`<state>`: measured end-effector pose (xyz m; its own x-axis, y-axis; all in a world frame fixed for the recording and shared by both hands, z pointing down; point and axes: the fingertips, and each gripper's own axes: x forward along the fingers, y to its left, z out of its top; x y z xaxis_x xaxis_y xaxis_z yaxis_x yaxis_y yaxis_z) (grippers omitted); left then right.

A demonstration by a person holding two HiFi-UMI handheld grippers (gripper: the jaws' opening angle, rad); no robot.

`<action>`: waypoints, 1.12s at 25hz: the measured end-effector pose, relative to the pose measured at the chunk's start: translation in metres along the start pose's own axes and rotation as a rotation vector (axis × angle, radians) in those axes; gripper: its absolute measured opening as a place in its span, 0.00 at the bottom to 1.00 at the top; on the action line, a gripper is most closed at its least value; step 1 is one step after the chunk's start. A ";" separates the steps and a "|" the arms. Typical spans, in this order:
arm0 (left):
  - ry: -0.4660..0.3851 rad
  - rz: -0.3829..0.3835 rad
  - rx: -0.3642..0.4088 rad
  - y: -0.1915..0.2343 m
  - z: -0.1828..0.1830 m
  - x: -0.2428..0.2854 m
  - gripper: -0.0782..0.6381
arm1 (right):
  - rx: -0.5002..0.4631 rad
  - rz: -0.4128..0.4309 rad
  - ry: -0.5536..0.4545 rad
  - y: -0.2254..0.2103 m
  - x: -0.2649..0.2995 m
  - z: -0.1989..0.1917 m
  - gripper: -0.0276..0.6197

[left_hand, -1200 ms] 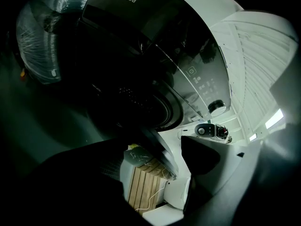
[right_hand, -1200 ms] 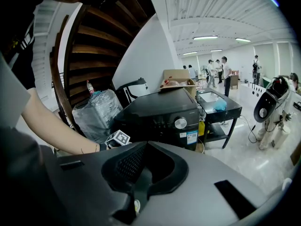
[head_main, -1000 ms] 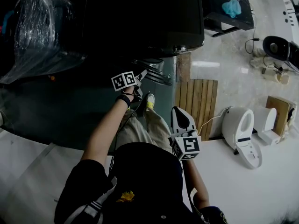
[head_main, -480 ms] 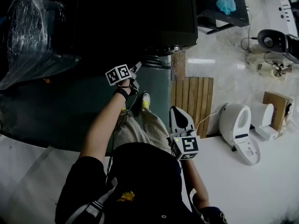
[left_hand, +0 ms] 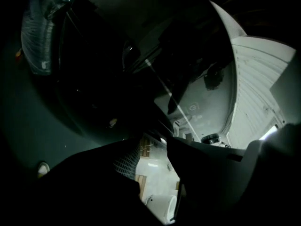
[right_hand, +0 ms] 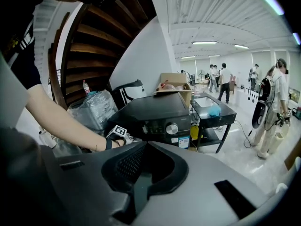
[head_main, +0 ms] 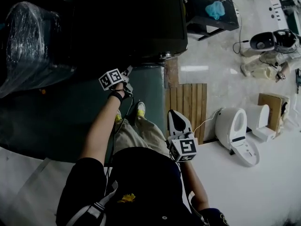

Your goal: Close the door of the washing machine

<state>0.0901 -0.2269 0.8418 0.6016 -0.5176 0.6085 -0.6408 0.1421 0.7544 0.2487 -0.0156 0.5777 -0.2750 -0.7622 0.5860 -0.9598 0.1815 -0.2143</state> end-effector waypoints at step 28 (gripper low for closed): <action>-0.292 -0.033 0.794 -0.157 0.019 -0.317 0.13 | -0.153 0.118 -0.162 0.057 0.010 0.125 0.08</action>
<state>-0.0094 -0.1010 0.5260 0.5483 -0.7239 0.4187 -0.8356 -0.4552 0.3075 0.1982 -0.0901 0.4738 -0.3849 -0.8175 0.4283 -0.9223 0.3576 -0.1464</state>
